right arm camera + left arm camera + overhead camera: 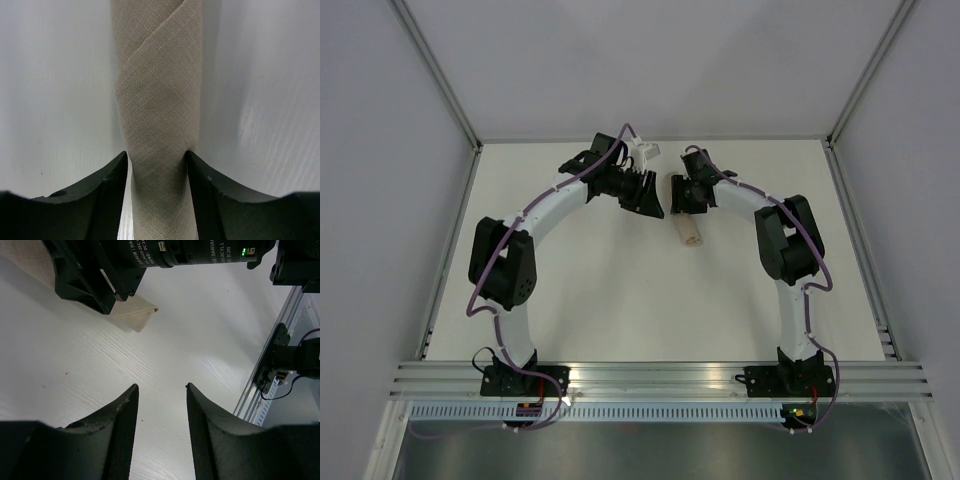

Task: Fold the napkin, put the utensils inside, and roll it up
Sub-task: Roll the napkin with the utensil

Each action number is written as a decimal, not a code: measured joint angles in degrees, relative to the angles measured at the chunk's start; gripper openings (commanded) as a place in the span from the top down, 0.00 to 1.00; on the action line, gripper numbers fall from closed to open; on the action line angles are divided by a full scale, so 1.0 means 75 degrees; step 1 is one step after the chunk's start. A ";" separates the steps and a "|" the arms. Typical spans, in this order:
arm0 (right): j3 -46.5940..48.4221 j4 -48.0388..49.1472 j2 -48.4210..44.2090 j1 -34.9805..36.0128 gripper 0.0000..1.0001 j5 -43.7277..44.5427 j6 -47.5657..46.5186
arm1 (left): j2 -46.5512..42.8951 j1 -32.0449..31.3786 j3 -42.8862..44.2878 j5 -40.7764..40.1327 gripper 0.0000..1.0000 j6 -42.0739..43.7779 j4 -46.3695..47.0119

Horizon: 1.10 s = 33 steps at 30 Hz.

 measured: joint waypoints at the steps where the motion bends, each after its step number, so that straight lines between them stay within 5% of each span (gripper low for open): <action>1: 0.0012 -0.0035 0.0000 -0.0015 0.41 -0.0017 -0.0006 | 0.0023 0.0000 0.0000 0.0003 0.51 -0.0003 0.0006; 33: 0.0860 -0.0589 0.0041 -0.0195 0.38 -0.0679 -0.0335 | 0.0216 0.0003 -0.0006 0.0020 0.51 -0.0003 0.0015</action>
